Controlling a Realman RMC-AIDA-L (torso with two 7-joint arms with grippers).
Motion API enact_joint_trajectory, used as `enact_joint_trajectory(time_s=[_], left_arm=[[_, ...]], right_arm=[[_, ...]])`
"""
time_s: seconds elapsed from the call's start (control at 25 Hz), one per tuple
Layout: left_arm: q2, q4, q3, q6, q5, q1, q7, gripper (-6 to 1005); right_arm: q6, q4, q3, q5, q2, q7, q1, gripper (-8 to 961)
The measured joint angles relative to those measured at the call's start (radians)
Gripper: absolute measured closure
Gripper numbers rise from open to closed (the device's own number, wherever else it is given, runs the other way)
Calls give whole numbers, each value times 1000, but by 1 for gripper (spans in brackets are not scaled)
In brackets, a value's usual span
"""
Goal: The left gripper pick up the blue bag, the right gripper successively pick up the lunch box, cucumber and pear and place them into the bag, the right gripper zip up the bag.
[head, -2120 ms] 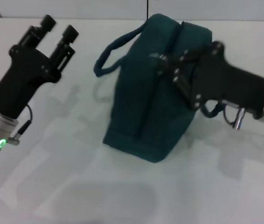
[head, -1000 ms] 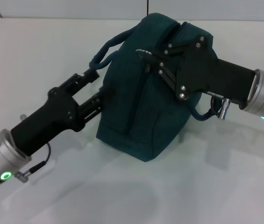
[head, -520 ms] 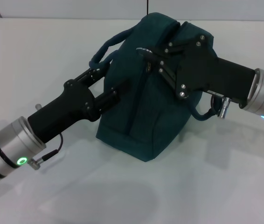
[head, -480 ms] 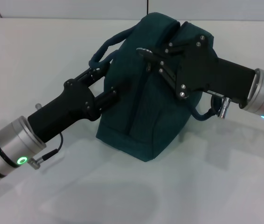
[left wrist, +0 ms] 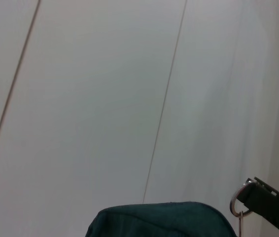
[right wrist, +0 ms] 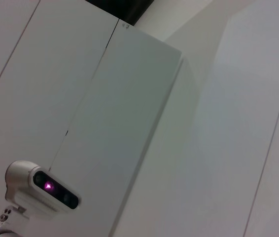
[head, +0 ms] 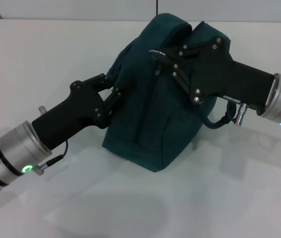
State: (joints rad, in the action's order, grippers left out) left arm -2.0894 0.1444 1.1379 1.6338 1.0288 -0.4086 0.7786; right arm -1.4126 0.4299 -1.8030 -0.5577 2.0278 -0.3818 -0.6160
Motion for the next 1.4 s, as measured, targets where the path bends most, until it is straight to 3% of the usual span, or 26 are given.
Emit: enact_joint_trajectory(time_s=[0.4, 0.64, 0.84, 1.4], left_arm=[[-5, -2, 0, -6, -3, -7, -128, 891], [-1, 7, 0, 2, 11, 2, -214, 935], [-4, 8, 0, 3, 29, 1, -318, 937], [4, 20, -5, -46, 62, -32, -319, 926]], right_arm=[[0, 2, -7, 2, 0, 8, -13, 937], [0, -1, -8, 53, 0, 19, -11, 937], [3, -19, -1, 143, 0, 20, 0, 937], [76, -87, 2, 315, 0, 11, 2, 937]])
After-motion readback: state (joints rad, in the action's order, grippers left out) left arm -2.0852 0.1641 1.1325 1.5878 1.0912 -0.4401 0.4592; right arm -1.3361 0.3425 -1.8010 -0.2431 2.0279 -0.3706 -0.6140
